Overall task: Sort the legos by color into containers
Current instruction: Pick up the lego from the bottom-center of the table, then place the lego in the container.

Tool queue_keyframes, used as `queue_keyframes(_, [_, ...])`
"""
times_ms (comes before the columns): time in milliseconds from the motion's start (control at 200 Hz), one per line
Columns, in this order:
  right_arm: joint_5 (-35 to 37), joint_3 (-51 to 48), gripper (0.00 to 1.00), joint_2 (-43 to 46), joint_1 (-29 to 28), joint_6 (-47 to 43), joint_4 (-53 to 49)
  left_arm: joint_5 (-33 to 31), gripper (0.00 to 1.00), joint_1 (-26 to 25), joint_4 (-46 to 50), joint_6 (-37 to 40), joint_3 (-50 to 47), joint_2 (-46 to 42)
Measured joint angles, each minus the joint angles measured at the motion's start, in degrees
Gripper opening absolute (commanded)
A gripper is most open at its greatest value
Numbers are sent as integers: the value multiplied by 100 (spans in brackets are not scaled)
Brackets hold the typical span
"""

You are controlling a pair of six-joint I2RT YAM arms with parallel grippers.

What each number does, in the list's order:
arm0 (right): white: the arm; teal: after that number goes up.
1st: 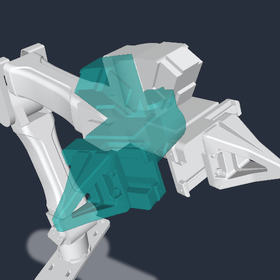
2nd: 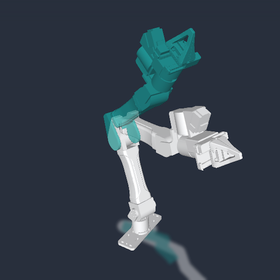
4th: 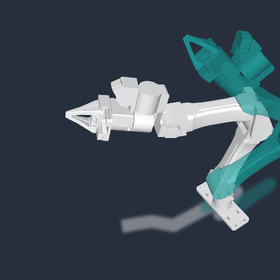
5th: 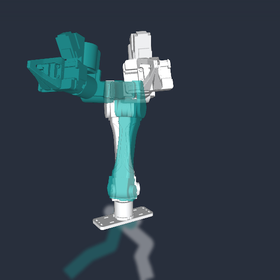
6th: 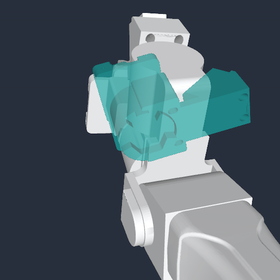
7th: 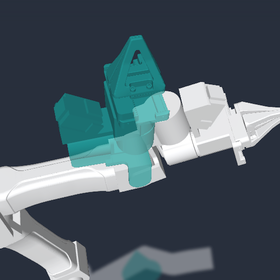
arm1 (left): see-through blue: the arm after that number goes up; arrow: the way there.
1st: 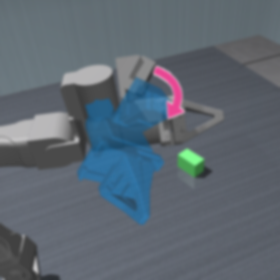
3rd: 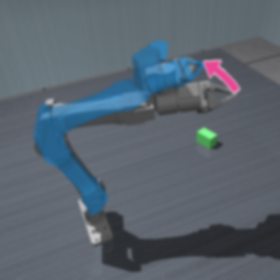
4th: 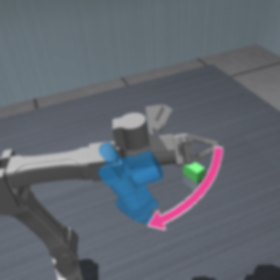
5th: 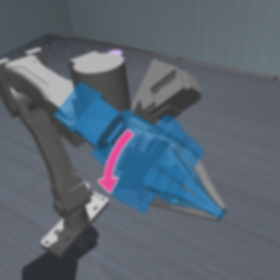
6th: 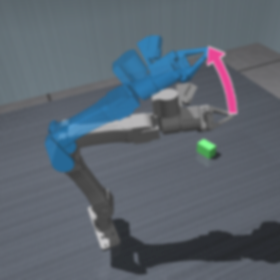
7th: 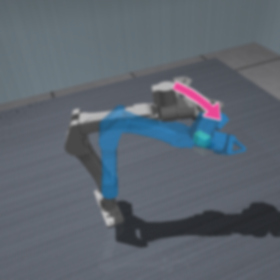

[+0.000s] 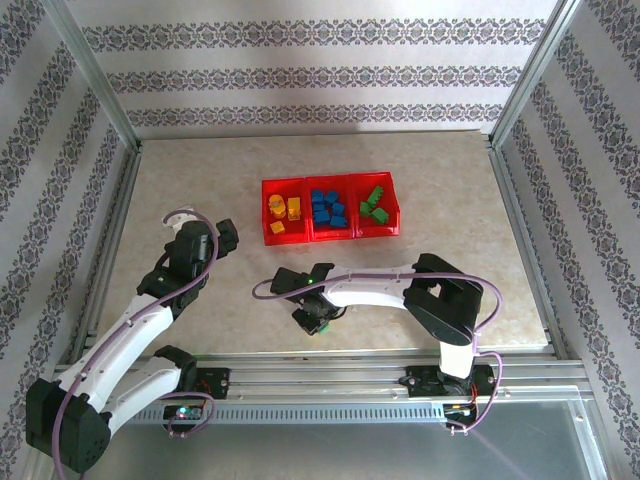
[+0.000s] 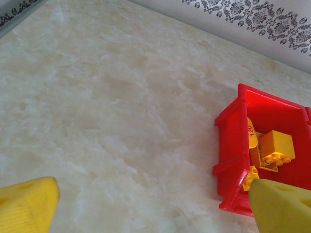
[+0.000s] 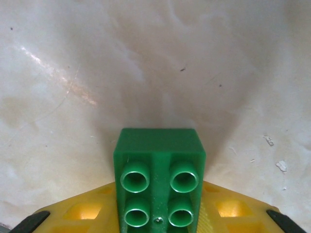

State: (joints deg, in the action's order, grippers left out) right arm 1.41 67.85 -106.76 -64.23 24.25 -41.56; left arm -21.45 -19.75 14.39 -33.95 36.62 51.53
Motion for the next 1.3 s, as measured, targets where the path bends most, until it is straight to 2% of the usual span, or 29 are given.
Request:
queue_keyframes(240, [223,-2,35,804,551,210,-72,0,100,0,17,7,0,0])
queue_keyframes(420, [422,-2,36,1755,1478,299,-85,2,100,0,20,9,0,0])
queue_keyframes(550, [455,98,37,1987,2317,295,-76,22,100,0,20,9,-2,0])
queue_keyframes(700, [448,426,37,1954,3241,192,-44,42,100,2,42,46,-2,0])
queue_keyframes(834, [452,885,37,1650,3746,-68,-15,42,100,22,160,50,-15,-13])
queue_keyframes(1299, [389,2059,39,7,4275,-739,92,39,100,44,297,63,-55,-76])
